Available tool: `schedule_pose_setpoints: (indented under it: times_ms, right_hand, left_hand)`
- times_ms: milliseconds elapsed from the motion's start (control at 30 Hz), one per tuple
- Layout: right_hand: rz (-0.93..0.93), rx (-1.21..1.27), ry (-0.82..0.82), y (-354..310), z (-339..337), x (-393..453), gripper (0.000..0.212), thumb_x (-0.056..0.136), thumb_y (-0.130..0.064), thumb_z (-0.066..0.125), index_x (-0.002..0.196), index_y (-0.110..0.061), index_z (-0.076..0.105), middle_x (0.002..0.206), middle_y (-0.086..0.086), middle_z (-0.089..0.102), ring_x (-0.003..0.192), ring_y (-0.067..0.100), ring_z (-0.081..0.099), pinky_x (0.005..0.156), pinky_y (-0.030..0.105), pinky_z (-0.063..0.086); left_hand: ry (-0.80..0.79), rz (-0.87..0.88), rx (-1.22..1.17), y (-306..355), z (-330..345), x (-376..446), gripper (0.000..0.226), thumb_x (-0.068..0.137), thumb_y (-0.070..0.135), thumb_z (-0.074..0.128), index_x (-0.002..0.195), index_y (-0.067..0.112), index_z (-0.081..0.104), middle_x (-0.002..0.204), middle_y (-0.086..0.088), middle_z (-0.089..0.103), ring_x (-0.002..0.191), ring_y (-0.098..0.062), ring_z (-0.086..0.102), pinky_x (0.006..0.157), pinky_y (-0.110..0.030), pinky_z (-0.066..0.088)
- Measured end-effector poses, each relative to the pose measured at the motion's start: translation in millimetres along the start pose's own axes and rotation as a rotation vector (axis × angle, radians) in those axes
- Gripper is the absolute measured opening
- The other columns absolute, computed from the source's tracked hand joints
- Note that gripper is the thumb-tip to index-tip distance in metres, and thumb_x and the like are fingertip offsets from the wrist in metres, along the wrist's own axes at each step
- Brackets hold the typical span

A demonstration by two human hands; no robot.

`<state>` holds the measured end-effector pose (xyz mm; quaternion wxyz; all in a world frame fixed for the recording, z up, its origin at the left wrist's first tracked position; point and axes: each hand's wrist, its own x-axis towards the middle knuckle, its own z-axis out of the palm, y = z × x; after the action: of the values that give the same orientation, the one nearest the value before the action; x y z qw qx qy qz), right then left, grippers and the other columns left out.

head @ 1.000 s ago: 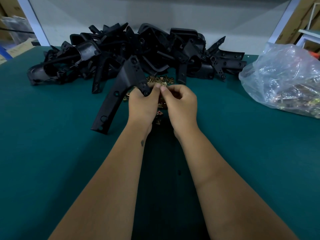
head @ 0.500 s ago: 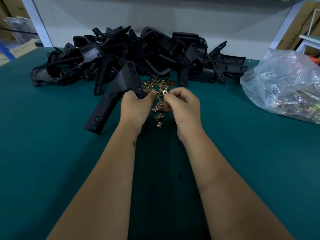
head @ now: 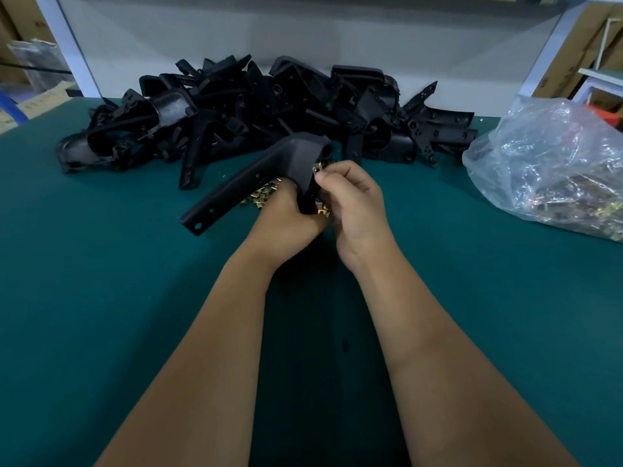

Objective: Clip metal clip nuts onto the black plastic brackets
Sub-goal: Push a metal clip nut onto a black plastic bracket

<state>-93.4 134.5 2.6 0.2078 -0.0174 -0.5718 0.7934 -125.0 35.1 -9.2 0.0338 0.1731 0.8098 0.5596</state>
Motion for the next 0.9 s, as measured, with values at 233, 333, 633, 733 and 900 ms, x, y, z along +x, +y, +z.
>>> schedule_pose_setpoints:
  times_ms: [233,333,633,733,900]
  right_hand:
    - [0.008,-0.004,-0.042,3,1,-1,0.022,0.085,0.003,0.062,0.070,-0.013,0.060,0.073,0.001,0.057,0.080,0.016,0.053,0.083,0.034,0.043]
    - [0.019,-0.009,0.017,4,2,0,0.025,0.084,0.004,0.064,0.066,-0.012,0.060,0.077,0.001,0.060,0.084,0.018,0.056,0.086,0.035,0.046]
    - [0.134,0.108,0.165,2,-8,5,0.019,0.085,0.011,0.062,0.081,-0.008,0.064,0.080,0.010,0.064,0.063,0.013,0.060,0.064,0.023,0.053]
    - [0.148,0.133,0.126,1,-6,4,0.020,0.087,0.010,0.061,0.081,-0.007,0.070,0.076,0.007,0.066,0.063,0.012,0.059,0.064,0.022,0.053]
    - [0.117,0.172,0.047,1,-4,3,0.016,0.090,0.008,0.059,0.091,-0.004,0.070,0.077,0.006,0.066,0.065,0.010,0.058,0.067,0.022,0.053]
  left_hand:
    - [0.074,-0.222,-1.044,2,-7,11,0.018,0.096,0.025,0.055,0.095,0.012,0.069,0.088,0.000,0.074,0.085,-0.015,0.070,0.084,-0.032,0.054]
    - [0.122,-0.262,-1.109,2,-8,12,0.021,0.101,0.021,0.054,0.097,0.009,0.069,0.091,-0.004,0.076,0.088,-0.018,0.072,0.088,-0.032,0.057]
    - [0.071,-0.381,-1.196,9,-10,5,0.023,0.101,0.025,0.054,0.094,0.006,0.065,0.078,-0.006,0.075,0.070,-0.013,0.072,0.052,-0.018,0.054]
    - [0.063,-0.369,-1.147,8,-10,4,0.016,0.095,0.024,0.064,0.092,0.009,0.068,0.079,-0.003,0.073,0.069,-0.011,0.067,0.051,-0.016,0.051]
    - [0.040,-0.356,-1.088,7,-10,4,0.011,0.093,0.021,0.067,0.089,0.011,0.070,0.077,0.000,0.072,0.062,-0.008,0.066,0.050,-0.015,0.049]
